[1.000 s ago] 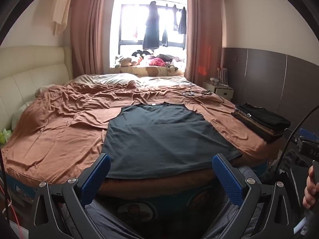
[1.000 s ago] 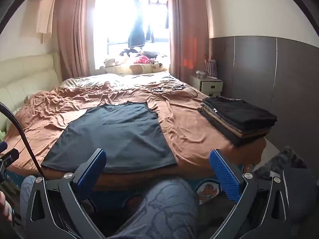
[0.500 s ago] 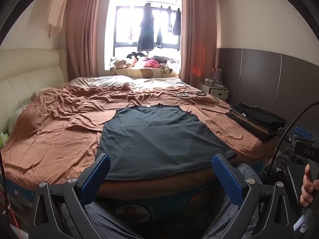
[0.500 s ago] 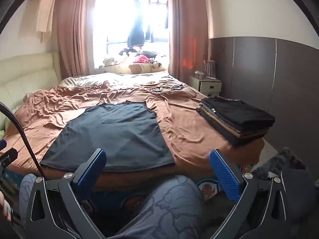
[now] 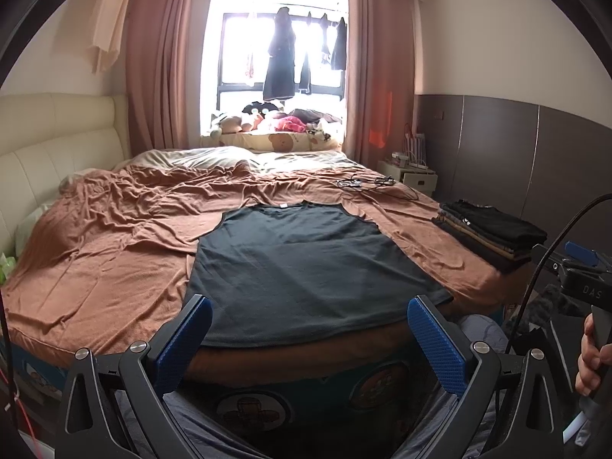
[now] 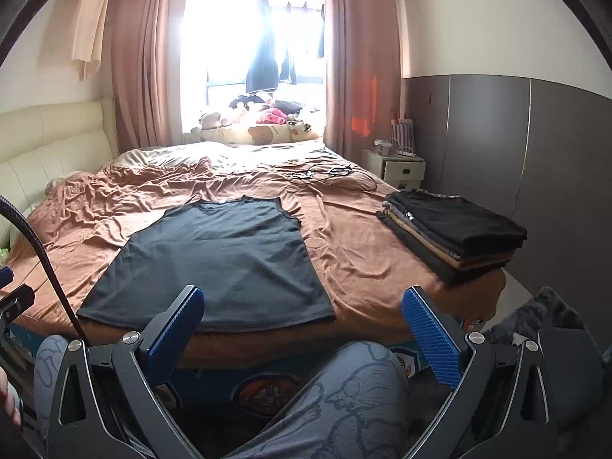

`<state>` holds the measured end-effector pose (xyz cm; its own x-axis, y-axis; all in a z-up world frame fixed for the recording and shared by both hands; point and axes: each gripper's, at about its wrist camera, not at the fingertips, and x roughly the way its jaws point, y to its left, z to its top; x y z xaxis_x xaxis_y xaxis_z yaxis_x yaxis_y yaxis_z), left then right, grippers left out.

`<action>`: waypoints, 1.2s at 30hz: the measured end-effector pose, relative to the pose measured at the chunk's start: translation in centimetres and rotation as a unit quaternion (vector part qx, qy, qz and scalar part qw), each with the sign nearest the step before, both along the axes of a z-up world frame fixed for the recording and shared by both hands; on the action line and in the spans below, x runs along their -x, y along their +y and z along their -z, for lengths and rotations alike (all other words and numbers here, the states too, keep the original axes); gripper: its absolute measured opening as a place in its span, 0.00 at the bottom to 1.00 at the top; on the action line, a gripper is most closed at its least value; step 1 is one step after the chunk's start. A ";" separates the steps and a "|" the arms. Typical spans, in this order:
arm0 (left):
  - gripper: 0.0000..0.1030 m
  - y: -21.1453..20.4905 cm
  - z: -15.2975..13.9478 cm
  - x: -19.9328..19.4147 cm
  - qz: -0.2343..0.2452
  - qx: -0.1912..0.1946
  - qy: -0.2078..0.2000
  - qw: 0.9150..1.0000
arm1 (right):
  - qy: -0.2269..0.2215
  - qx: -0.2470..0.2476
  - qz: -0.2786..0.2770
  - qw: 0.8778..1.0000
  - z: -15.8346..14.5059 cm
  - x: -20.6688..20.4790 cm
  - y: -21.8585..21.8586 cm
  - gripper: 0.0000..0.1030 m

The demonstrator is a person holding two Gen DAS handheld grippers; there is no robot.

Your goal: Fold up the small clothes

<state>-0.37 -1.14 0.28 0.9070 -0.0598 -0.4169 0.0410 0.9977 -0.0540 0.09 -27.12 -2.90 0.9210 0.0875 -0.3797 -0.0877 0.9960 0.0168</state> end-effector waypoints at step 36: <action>1.00 -0.7 -0.5 0.8 -0.002 -0.001 -0.009 1.000 | -0.002 0.007 -0.003 1.000 -0.3 0.9 0.0 1.00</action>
